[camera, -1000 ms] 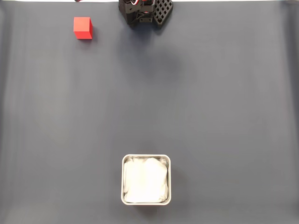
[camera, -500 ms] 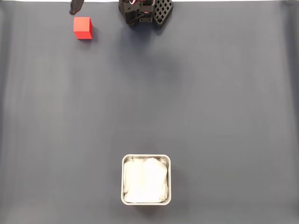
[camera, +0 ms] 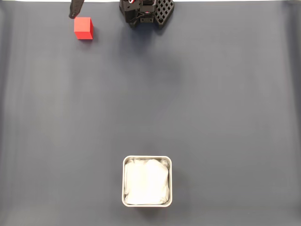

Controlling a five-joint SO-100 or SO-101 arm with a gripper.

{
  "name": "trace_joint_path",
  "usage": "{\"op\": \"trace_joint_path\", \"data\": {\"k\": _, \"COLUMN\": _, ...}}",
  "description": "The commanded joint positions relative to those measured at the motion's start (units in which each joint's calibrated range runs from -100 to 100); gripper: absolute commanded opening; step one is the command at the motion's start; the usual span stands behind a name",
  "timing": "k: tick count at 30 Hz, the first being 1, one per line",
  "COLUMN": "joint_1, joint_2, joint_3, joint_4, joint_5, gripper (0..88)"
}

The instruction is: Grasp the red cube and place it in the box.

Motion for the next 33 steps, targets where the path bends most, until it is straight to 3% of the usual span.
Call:
{"op": "trace_joint_path", "data": {"k": 1, "joint_1": 1.66, "joint_2": -1.29, "joint_3": 0.49, "joint_4": -1.96, "joint_5": 1.27, "gripper": 15.5}}
{"op": "trace_joint_path", "data": {"k": 33, "joint_1": 5.21, "joint_2": -2.85, "joint_3": 11.89, "joint_4": -8.27, "joint_5": 3.37, "gripper": 26.8}}
